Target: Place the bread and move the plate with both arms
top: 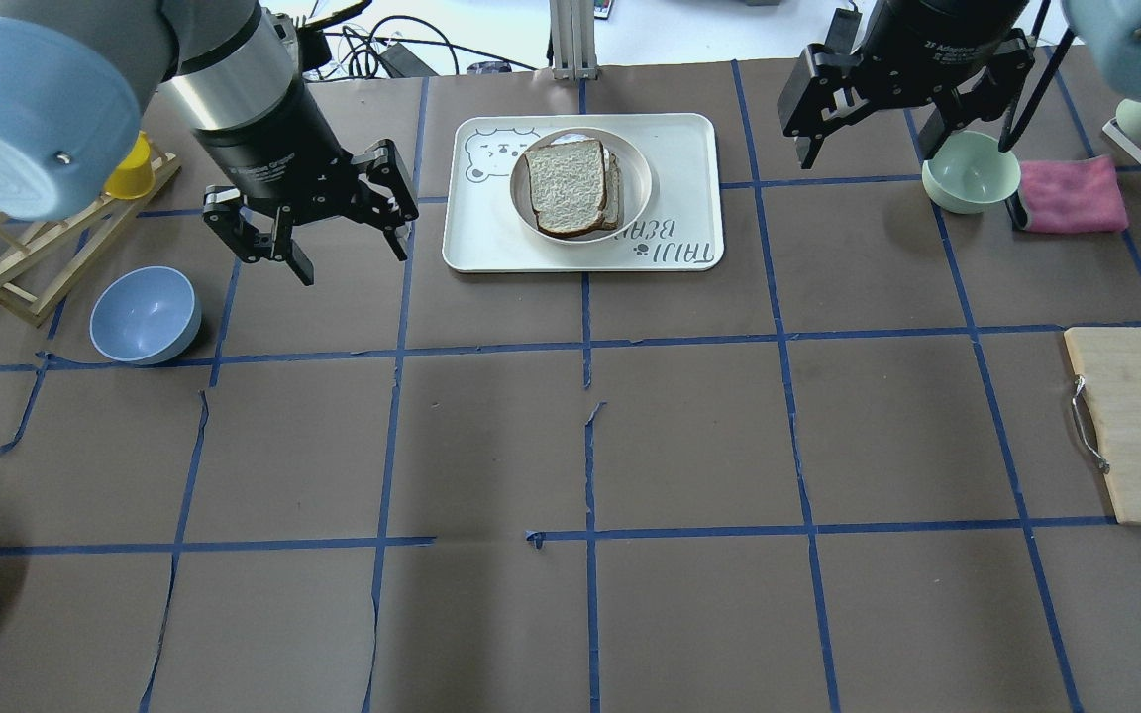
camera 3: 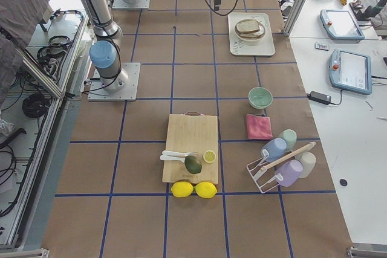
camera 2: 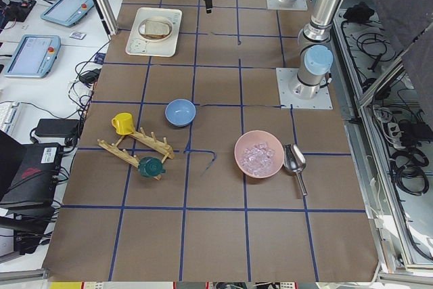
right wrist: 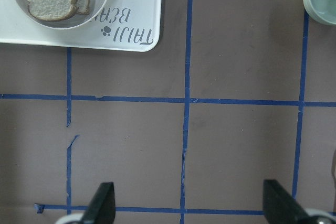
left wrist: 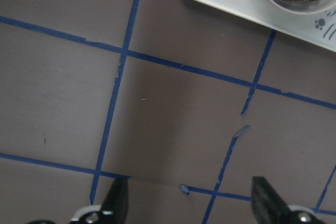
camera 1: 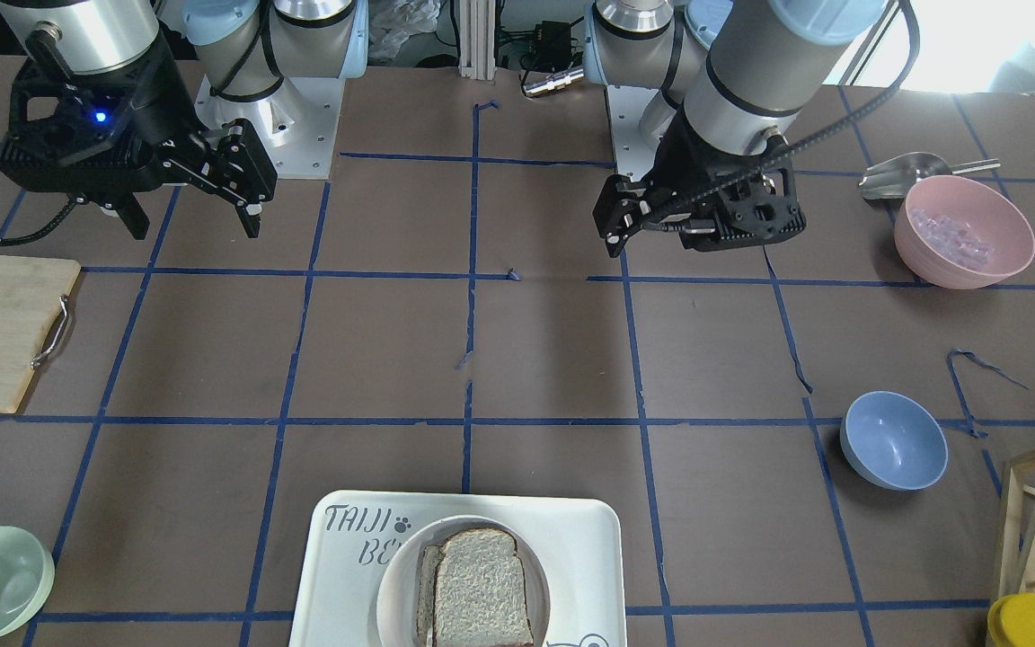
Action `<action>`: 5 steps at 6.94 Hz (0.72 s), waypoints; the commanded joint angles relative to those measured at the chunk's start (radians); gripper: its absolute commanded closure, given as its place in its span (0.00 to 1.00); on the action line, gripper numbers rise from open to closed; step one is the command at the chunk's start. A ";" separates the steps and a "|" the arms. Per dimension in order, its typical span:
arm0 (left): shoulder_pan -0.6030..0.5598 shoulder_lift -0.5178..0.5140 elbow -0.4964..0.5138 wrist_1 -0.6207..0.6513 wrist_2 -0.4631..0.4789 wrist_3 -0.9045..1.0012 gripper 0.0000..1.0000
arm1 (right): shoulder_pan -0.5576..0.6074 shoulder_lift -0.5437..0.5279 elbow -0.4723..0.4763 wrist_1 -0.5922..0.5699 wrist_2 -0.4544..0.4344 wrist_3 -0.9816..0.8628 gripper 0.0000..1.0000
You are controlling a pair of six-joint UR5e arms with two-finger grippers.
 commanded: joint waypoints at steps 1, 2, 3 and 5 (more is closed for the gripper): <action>0.006 0.038 -0.006 0.000 0.085 0.103 0.00 | 0.000 0.000 0.000 0.000 0.001 0.000 0.00; 0.007 0.026 0.008 0.014 0.079 0.103 0.00 | 0.000 -0.002 0.000 0.006 0.001 0.000 0.00; 0.009 -0.002 0.028 0.031 0.079 0.094 0.00 | 0.000 -0.002 0.000 0.006 0.000 0.000 0.00; 0.009 -0.055 0.120 0.025 0.080 0.057 0.00 | 0.000 -0.002 0.000 0.006 -0.001 0.000 0.00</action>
